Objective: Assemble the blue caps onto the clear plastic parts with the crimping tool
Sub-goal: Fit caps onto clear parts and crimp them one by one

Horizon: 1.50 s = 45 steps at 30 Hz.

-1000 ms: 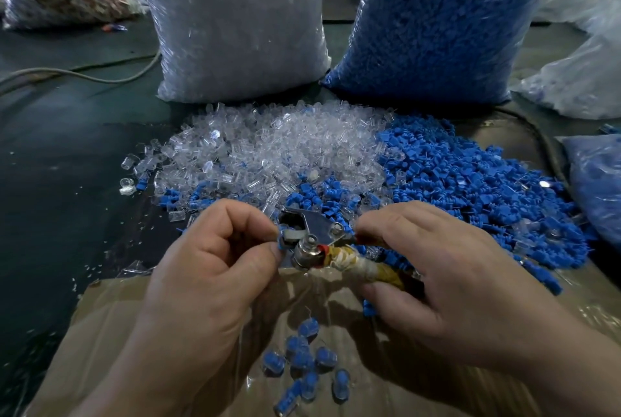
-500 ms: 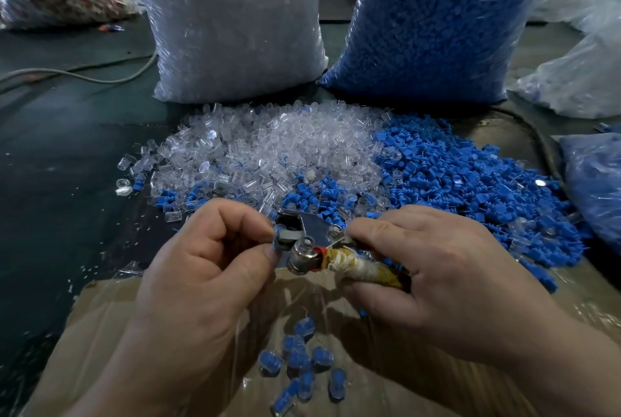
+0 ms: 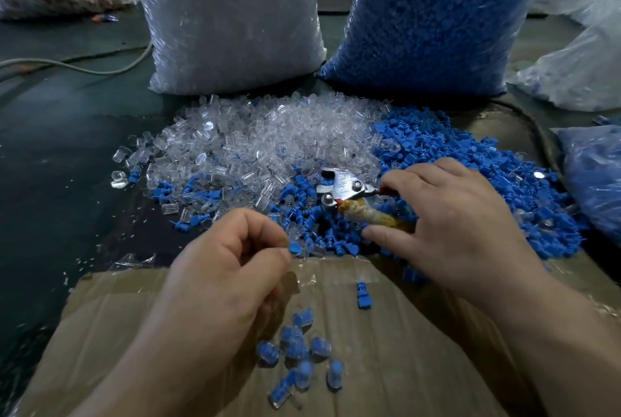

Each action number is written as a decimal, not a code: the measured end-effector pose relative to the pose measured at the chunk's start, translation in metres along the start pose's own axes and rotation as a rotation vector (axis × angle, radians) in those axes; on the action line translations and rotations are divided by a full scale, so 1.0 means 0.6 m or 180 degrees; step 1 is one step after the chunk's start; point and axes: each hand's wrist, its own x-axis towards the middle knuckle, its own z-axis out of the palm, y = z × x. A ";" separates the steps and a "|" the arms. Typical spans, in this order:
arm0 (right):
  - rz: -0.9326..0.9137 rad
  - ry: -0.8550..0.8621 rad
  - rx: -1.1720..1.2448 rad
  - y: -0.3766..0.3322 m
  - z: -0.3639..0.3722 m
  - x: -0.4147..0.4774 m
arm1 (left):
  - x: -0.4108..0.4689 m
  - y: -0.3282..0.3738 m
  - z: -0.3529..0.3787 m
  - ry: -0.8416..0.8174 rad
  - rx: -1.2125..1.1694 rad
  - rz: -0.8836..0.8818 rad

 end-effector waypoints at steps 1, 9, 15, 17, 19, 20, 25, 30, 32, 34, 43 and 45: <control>0.0036 -0.0037 0.0000 0.000 0.000 0.002 | 0.000 -0.001 0.002 0.0013 0.0015 -0.0011; -0.0618 0.0699 0.0429 -0.059 -0.001 -0.033 | -0.011 0.012 0.015 0.0271 0.0343 0.0185; -0.1141 0.0684 0.0632 -0.076 0.013 -0.039 | -0.026 0.023 0.019 0.0372 0.0743 0.0700; -0.1152 0.0791 0.0739 -0.076 0.014 -0.039 | -0.026 0.026 0.018 0.0291 0.0389 0.0683; -0.1203 0.0893 0.0875 -0.078 0.015 -0.039 | -0.024 0.028 0.016 0.0177 -0.0086 0.0431; -0.1252 0.0940 0.0932 -0.079 0.016 -0.040 | -0.023 0.029 0.013 0.0103 -0.0124 0.0329; -0.1384 0.0900 0.1012 -0.092 0.011 -0.046 | -0.021 0.024 0.005 -0.0300 0.0130 0.0290; -0.0446 0.0024 0.2415 -0.109 -0.001 -0.057 | -0.026 0.030 0.001 -0.0483 0.0237 0.1004; 0.0231 -0.0831 0.3782 -0.111 -0.007 -0.059 | -0.024 0.032 0.002 -0.0436 0.0559 0.1467; 0.0924 -0.1721 0.5189 -0.109 -0.013 -0.057 | -0.021 0.035 0.004 -0.0355 0.0904 0.1991; -0.0163 -0.0714 0.1777 -0.078 -0.050 -0.068 | -0.020 0.034 -0.019 -0.0274 0.1409 0.1256; -0.0377 -0.0616 0.1184 -0.072 -0.066 -0.084 | -0.018 0.027 -0.023 -0.0452 0.1684 0.1151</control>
